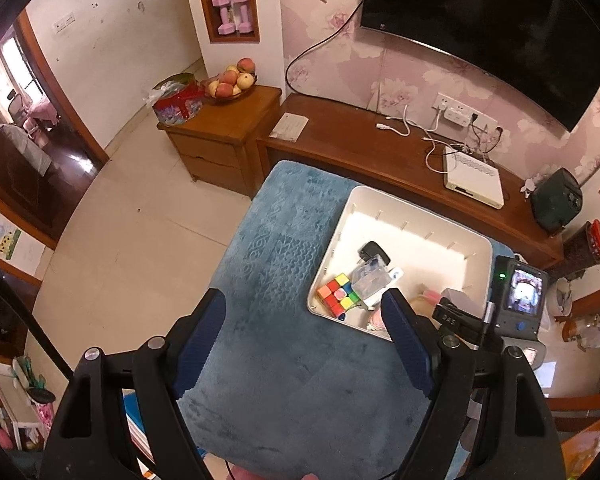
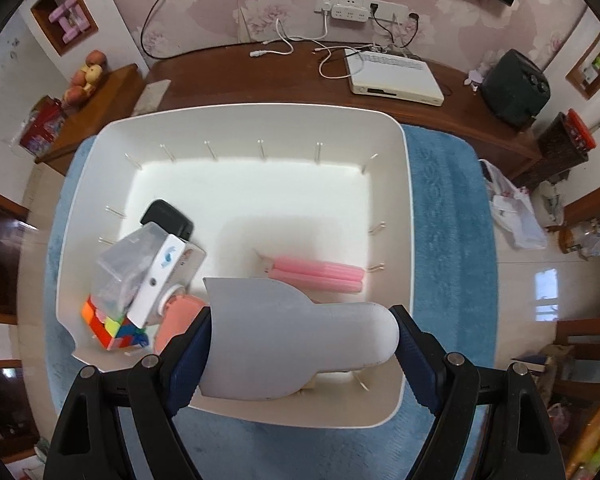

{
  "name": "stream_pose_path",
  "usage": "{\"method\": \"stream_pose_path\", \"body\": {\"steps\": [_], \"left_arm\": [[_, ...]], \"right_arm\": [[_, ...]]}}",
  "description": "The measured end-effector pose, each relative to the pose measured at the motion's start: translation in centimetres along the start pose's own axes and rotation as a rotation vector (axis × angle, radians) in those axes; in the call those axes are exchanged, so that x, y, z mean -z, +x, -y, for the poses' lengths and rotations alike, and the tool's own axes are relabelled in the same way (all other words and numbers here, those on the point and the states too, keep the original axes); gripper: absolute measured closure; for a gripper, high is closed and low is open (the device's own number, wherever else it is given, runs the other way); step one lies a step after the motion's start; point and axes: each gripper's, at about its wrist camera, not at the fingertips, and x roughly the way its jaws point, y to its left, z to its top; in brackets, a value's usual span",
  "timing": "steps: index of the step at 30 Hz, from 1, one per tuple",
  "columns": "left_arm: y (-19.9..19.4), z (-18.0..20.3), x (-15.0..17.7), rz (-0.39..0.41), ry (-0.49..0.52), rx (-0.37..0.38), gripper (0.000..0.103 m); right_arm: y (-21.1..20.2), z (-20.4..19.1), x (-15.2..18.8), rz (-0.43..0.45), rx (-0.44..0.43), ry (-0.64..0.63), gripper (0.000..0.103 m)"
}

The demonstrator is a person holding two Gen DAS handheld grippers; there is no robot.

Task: Organize rigid objects

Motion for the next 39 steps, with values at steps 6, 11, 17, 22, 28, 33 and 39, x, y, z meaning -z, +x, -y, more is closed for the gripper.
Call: {"method": "stream_pose_path", "body": {"steps": [6,11,17,22,28,33,39], "left_arm": [[-1.0,0.0,0.6,0.019,-0.004,-0.015,0.020],[-1.2,-0.5,1.2,0.012,0.010,0.006,0.019],[-1.3,-1.4,1.8,0.075,0.041,0.067,0.019],[-1.8,-3.5,2.4,0.137,0.076,0.180,0.019],[-2.5,-6.3,3.8,0.236,0.126,0.250,0.019],[-2.3,-8.5,5.0,0.269,0.152,0.335,0.019],[-1.7,-8.8,7.1,0.329,0.262,0.274,0.019]], "right_arm": [[-1.4,0.4,0.2,0.036,-0.118,0.050,0.015],[-4.4,0.0,1.2,0.132,-0.168,0.044,0.002],[-9.8,0.5,5.0,0.326,-0.237,0.080,0.002],[-14.1,0.9,9.3,0.503,-0.201,0.132,0.002],[-17.8,0.0,14.4,0.704,-0.201,0.193,0.002],[-19.8,-2.6,18.6,0.823,-0.148,0.176,0.002],[-20.8,-6.4,22.6,0.849,-0.042,0.091,0.002]]}}
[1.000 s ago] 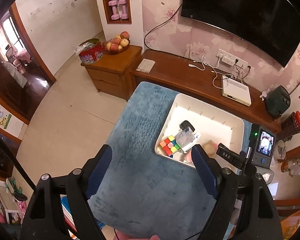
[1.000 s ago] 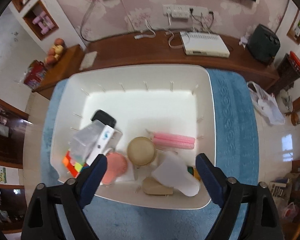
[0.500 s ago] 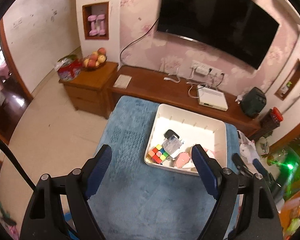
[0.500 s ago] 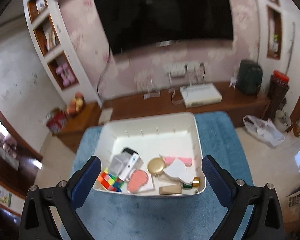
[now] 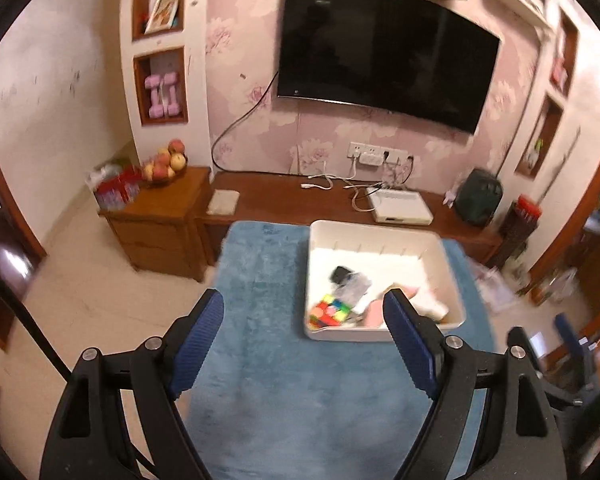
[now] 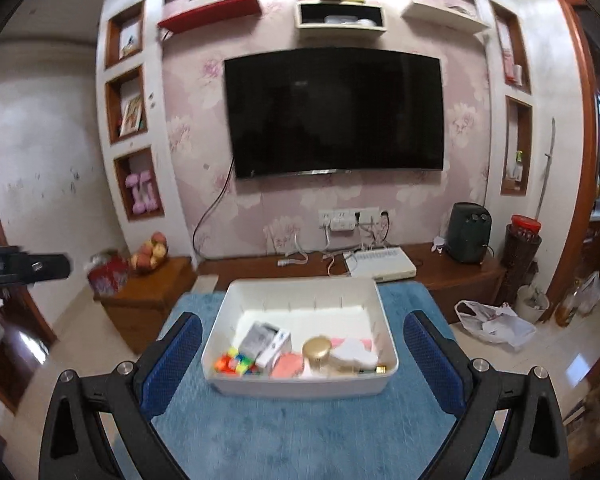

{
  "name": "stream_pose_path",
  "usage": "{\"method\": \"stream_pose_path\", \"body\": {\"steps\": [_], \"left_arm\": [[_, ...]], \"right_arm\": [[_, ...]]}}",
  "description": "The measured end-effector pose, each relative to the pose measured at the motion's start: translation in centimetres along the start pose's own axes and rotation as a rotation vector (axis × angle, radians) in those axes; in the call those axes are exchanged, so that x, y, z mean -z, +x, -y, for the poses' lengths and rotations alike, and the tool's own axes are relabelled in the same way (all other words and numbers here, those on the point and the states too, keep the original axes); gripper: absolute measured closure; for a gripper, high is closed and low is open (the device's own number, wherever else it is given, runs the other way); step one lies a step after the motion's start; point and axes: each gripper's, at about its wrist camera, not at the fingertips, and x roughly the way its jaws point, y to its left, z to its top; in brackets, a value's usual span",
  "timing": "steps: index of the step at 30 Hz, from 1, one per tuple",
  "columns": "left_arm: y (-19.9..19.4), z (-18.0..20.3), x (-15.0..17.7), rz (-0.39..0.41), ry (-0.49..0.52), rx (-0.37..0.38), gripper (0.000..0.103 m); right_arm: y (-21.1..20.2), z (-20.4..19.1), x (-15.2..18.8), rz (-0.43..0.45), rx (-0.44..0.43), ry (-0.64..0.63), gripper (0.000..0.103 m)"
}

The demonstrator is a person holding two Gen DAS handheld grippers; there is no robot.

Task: Organize rigid objects

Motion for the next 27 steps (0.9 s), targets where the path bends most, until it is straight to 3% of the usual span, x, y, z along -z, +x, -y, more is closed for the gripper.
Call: {"method": "stream_pose_path", "body": {"steps": [9,14,20,27], "left_arm": [[0.2,0.8,3.6,-0.048,0.080,-0.022,0.019],[0.2,1.8,5.2,-0.089,0.052,-0.047,0.019],[0.6,3.7,5.8,-0.138,0.040,-0.079,0.019],[0.8,5.7,7.1,-0.186,0.052,-0.126,0.019]], "right_arm": [[-3.2,-2.5,2.9,-0.128,-0.065,-0.035,0.002],[-2.0,-1.9,4.1,-0.284,-0.123,0.028,0.002],[-1.6,0.2,3.9,-0.409,-0.063,0.039,0.002],[-1.1,1.9,4.4,-0.491,-0.009,0.019,0.002]]}}
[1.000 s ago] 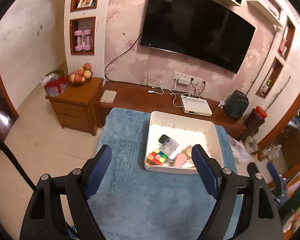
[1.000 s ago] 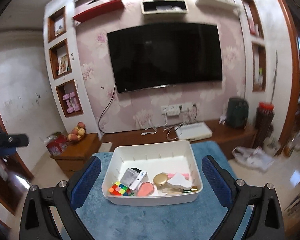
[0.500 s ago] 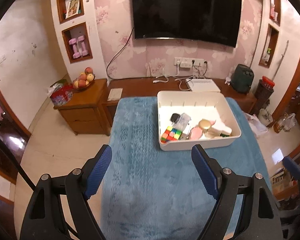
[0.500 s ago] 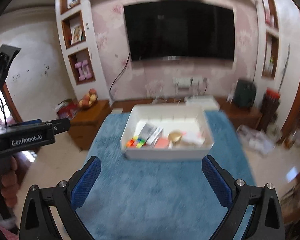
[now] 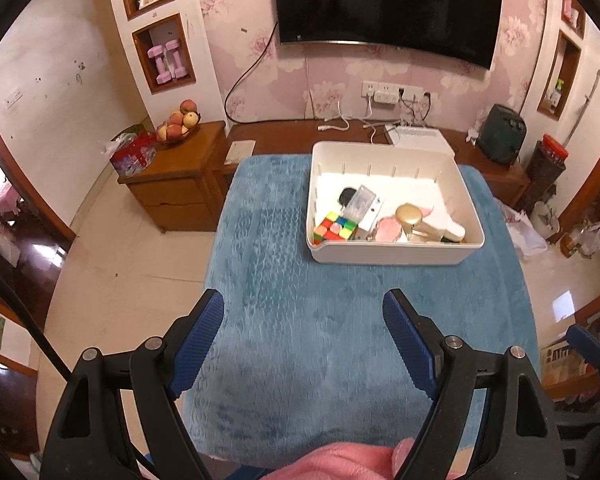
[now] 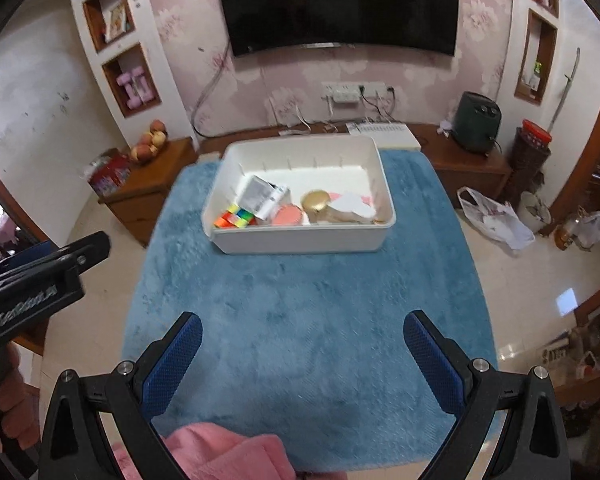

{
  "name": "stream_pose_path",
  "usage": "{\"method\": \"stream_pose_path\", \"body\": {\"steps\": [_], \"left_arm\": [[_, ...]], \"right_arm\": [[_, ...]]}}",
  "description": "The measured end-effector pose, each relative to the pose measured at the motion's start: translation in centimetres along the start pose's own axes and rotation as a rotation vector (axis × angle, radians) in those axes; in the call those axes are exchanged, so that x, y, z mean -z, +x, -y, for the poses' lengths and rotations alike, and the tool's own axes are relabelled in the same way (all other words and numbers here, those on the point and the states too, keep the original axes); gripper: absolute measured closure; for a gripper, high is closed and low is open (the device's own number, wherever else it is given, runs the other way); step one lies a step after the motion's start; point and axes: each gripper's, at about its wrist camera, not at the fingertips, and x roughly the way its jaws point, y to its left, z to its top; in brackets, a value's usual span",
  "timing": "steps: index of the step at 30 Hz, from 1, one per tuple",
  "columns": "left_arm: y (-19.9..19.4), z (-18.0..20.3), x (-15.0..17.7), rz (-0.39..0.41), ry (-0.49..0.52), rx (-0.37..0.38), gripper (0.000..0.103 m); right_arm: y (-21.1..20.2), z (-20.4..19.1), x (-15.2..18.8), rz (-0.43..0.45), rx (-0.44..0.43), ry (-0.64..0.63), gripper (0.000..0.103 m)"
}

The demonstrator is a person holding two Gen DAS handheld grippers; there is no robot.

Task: Organize rigid objects

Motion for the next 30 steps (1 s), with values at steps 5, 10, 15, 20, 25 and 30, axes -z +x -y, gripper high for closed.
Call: {"method": "stream_pose_path", "body": {"steps": [5,10,15,20,25,30], "left_arm": [[0.3,1.0,1.0,-0.033,0.024,-0.011,0.019],[-0.1,1.1,1.3,-0.020,0.008,-0.023,0.019],[0.0,1.5,1.8,-0.022,0.004,-0.017,0.019],[0.1,1.4,1.8,-0.028,-0.014,-0.033,0.019],[0.8,1.6,2.0,-0.068,-0.010,-0.035,0.006],[1.1,1.5,2.0,-0.084,-0.017,-0.028,0.003]], "right_arm": [[1.0,1.2,0.1,-0.060,0.020,0.019,0.002],[1.7,2.1,0.3,-0.105,0.037,0.033,0.002],[1.9,2.2,0.5,-0.125,0.052,0.011,0.002],[1.9,1.5,0.5,-0.121,0.059,-0.034,0.002],[1.9,1.3,0.4,-0.122,0.046,-0.050,0.000],[2.1,1.3,0.4,-0.125,0.041,-0.044,0.000]]}}
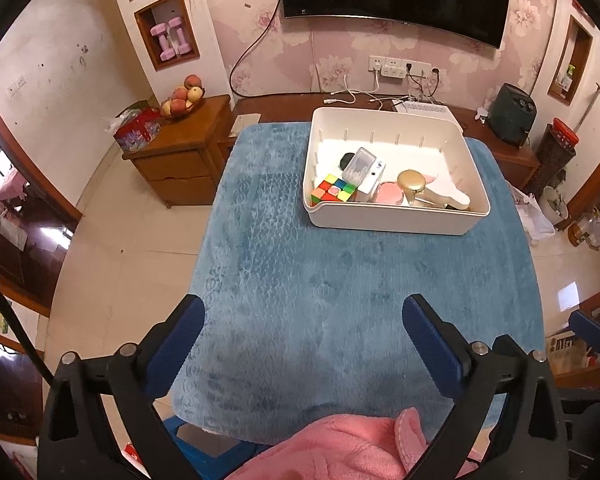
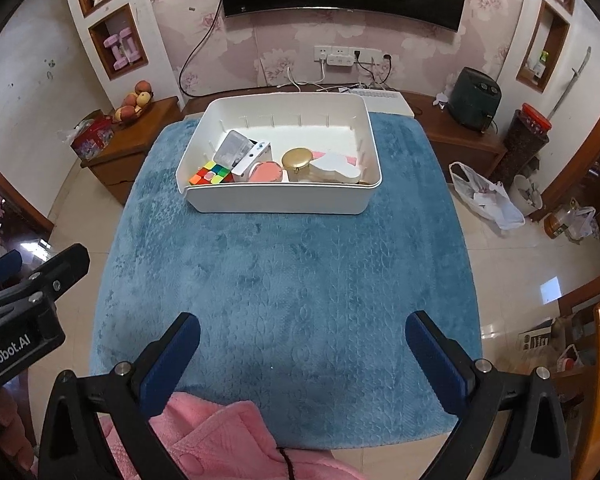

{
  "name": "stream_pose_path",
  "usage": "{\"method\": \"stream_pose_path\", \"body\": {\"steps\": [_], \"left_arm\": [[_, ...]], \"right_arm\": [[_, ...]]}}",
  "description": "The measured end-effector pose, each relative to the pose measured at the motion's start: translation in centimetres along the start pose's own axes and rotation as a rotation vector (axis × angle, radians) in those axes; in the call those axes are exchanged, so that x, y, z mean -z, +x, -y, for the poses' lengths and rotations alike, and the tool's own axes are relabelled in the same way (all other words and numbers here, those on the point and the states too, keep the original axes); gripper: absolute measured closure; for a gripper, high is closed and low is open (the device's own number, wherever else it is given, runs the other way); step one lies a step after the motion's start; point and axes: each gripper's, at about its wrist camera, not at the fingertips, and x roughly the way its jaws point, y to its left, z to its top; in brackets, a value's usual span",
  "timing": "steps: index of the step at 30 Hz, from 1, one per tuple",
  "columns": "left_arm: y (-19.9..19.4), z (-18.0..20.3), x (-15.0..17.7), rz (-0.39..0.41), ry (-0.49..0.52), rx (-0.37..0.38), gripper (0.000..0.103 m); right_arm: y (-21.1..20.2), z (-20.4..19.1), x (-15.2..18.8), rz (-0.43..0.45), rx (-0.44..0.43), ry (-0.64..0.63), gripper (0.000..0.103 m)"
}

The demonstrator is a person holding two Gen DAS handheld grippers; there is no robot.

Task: Organize rigid objects

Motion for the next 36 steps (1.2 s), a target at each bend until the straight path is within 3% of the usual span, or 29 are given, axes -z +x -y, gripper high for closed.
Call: {"method": "stream_pose_path", "body": {"steps": [8,20,36], "left_arm": [[0.6,0.2,-0.2,-0.025,0.013,0.013,0.002],[0.1,0.4,-0.3,0.003,0.024,0.038,0.002],[-1.1,0.2,-0.1,0.058,0.016,0.060,0.002]], "right_arm": [[0.3,0.3,-0.2,-0.010,-0.001,0.020,0.000],[-1.3,0.5,-0.5,0.067,0.042,0.006,0.000],[-2.4,1.2,-0.1,0.076,0.035,0.043,0.000]]}}
